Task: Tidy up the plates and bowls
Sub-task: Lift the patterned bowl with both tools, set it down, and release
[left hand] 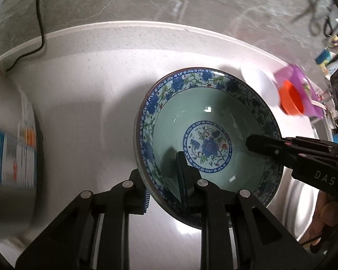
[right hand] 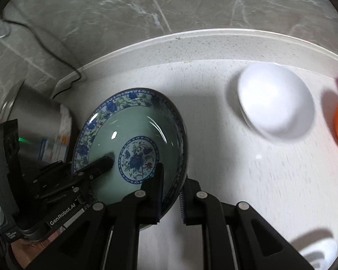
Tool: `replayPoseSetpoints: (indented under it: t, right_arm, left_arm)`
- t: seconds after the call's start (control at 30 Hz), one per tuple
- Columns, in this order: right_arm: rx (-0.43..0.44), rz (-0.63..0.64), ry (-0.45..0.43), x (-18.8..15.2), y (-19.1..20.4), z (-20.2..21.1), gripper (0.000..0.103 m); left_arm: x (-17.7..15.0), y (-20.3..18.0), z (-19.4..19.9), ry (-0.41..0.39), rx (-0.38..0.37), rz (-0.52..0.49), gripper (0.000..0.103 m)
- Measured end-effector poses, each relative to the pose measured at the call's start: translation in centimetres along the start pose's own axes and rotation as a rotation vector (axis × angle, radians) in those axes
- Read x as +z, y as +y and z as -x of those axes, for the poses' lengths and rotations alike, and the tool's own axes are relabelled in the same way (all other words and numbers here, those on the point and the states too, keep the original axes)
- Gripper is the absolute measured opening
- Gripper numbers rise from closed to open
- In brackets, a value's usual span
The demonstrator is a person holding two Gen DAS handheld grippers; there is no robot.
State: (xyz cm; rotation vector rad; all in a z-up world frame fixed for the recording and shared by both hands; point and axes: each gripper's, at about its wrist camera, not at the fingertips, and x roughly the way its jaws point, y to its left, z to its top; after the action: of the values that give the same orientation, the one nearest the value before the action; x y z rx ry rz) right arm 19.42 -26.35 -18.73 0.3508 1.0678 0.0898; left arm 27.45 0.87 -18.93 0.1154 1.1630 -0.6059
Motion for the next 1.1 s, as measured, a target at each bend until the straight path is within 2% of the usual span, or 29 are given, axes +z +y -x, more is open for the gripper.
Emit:
replayPoseSetpoints:
  t: [0.23,0.43,0.63,1.03,1.1]
  right_arm:
    - [-0.007,0.03,0.0,-6.5,-0.3,2.9,0.015]
    - [0.008,0.023,0.032,-10.2,-1.3,3.0,0.015]
    - [0.011,0.019,0.057,-12.6,-1.9,1.9,0.015]
    - [0.006,0.023,0.055,-13.7,-2.4,0.4,0.015]
    - [0.013,0.022,0.06,-13.7,-2.4,0.4,0.018]
  left_arm:
    - [-6.9,-3.8,2.2,0.022,-0.025,-0.022,0.019]
    - [-12.6,-6.1,2.7,0.051,-0.021,-0.014,0.019]
    - [-15.0,-6.7,2.1,0.067,-0.004,-0.017,0.019]
    - [-15.4,-6.8,0.2,0.07,0.004,-0.02,0.019]
    - [-15.9,-6.5,0.7,0.062,0.02,-0.019,0.019]
